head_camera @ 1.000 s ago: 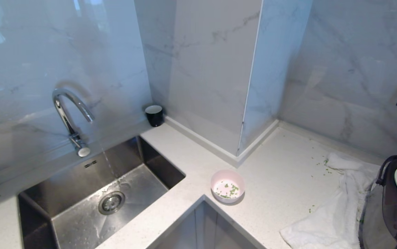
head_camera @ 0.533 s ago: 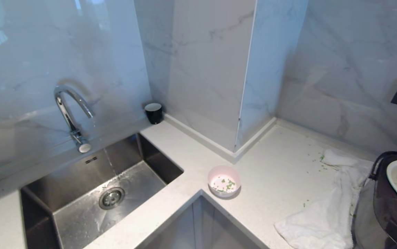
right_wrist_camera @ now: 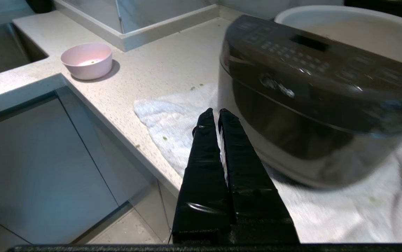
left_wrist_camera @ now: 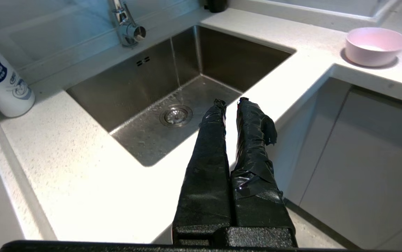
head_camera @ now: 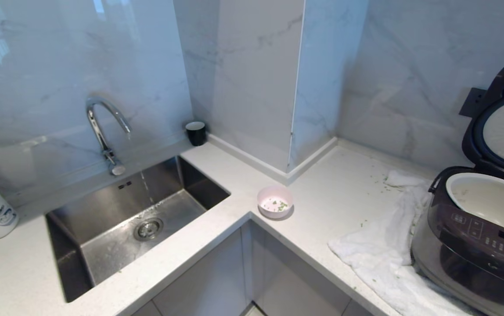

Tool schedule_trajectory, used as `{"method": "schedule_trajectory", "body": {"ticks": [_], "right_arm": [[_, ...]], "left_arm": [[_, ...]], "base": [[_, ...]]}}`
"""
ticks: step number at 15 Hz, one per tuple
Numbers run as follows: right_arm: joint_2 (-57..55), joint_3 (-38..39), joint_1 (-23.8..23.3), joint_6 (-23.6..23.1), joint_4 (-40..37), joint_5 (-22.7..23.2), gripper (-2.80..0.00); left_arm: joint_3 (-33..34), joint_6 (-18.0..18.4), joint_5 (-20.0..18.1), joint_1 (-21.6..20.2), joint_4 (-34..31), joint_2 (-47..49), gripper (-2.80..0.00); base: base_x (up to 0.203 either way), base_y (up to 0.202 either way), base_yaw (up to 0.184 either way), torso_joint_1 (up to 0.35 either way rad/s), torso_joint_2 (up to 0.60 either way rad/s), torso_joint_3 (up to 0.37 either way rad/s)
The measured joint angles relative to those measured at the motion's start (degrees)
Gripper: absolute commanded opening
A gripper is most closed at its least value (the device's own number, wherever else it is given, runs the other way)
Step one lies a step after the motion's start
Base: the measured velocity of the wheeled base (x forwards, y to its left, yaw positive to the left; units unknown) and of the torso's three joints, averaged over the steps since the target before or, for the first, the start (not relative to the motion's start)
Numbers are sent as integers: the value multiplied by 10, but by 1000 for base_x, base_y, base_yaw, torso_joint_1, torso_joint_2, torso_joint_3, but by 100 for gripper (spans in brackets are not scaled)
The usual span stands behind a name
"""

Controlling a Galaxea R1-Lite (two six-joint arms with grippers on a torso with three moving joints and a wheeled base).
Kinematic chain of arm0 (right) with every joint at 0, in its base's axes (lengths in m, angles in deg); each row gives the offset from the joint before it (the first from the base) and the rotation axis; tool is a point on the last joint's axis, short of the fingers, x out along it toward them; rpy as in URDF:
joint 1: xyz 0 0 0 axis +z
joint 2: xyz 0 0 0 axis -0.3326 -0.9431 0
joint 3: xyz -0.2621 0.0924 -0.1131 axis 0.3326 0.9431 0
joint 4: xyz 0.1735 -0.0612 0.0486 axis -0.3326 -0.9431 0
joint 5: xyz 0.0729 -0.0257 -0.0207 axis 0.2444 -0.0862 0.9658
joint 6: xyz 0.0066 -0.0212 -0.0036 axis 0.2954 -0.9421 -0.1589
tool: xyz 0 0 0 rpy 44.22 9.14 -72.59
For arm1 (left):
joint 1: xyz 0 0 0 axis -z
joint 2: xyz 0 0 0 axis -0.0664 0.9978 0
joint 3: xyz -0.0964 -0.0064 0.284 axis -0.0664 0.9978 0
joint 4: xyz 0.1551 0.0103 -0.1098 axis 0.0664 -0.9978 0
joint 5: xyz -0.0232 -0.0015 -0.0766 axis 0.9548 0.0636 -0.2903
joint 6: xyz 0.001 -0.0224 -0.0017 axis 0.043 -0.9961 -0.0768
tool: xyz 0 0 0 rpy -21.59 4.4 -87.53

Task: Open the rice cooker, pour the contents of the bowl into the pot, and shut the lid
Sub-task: Pick up the bowl on the table

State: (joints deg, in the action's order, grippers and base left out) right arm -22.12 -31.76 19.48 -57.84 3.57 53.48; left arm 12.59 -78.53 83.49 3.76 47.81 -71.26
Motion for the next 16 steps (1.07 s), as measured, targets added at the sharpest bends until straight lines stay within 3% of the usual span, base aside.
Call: {"method": "schedule_trajectory", "body": {"ticks": [10,16], "right_arm": [[0,0,0,0,0,0,-280],[0,0,0,0,1,-1,-280]], "left_arm": [[0,-9,3,0,0,0,-280],[0,-8,4,0,0,0,-280]], "base": [[-190,0,-2,2,0,3],[-1,0,10,3,0,-1]]}}
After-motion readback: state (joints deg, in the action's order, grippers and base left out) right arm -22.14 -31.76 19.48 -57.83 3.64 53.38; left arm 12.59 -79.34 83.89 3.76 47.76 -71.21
